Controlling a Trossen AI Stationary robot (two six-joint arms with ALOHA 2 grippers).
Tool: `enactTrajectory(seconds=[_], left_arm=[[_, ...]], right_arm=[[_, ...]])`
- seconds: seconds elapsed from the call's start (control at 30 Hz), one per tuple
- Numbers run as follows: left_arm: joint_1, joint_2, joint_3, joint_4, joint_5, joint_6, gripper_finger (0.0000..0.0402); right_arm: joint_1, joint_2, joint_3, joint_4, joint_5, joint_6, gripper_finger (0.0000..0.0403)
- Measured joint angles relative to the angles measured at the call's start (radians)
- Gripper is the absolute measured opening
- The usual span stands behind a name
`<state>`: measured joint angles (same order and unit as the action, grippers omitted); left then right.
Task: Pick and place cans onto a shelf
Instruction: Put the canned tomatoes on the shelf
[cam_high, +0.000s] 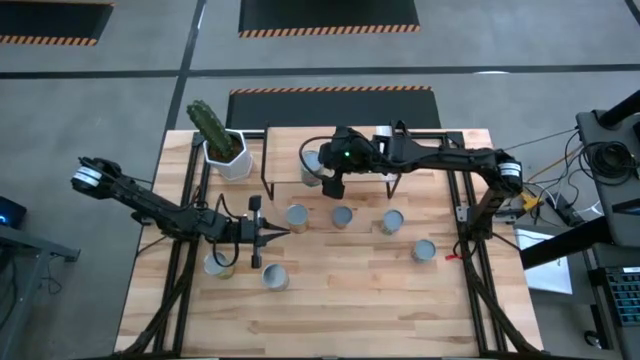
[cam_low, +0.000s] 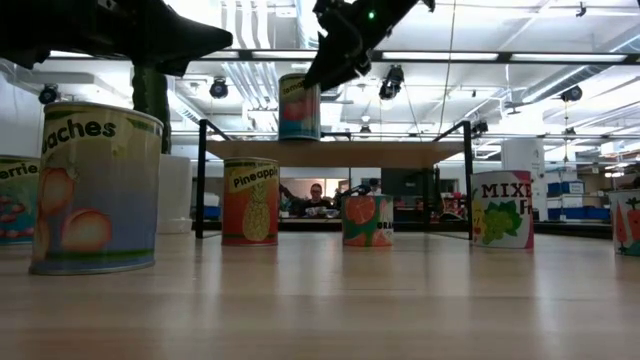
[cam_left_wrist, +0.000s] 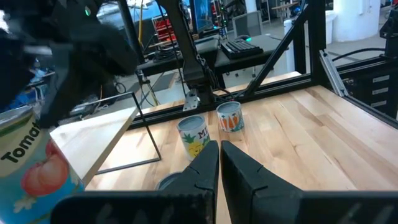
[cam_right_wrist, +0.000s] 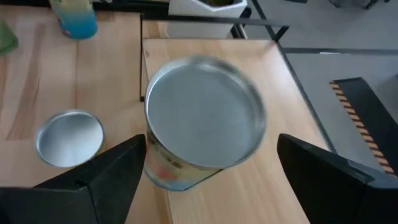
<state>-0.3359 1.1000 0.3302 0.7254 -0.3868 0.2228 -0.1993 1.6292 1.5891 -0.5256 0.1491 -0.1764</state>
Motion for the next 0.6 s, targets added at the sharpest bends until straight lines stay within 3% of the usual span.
enactTrajectory(seconds=[0.3,0.5,0.6], left_arm=[[-0.019,-0.046,0.063,0.010,0.001,-0.026,0.0000],[-0.086,-0.118,0.160,-0.210,0.003,0.003,0.0000],[-0.100,-0.122,0.165,-0.217,0.003,-0.003,0.0000]], right_arm=[[0.011,-0.059,0.104,-0.191,0.000,-0.067,0.0324],[0.012,-0.197,-0.004,-0.197,-0.001,-0.097,0.0279],[0.011,-0.280,-0.114,-0.123,-0.027,-0.098,0.0251]])
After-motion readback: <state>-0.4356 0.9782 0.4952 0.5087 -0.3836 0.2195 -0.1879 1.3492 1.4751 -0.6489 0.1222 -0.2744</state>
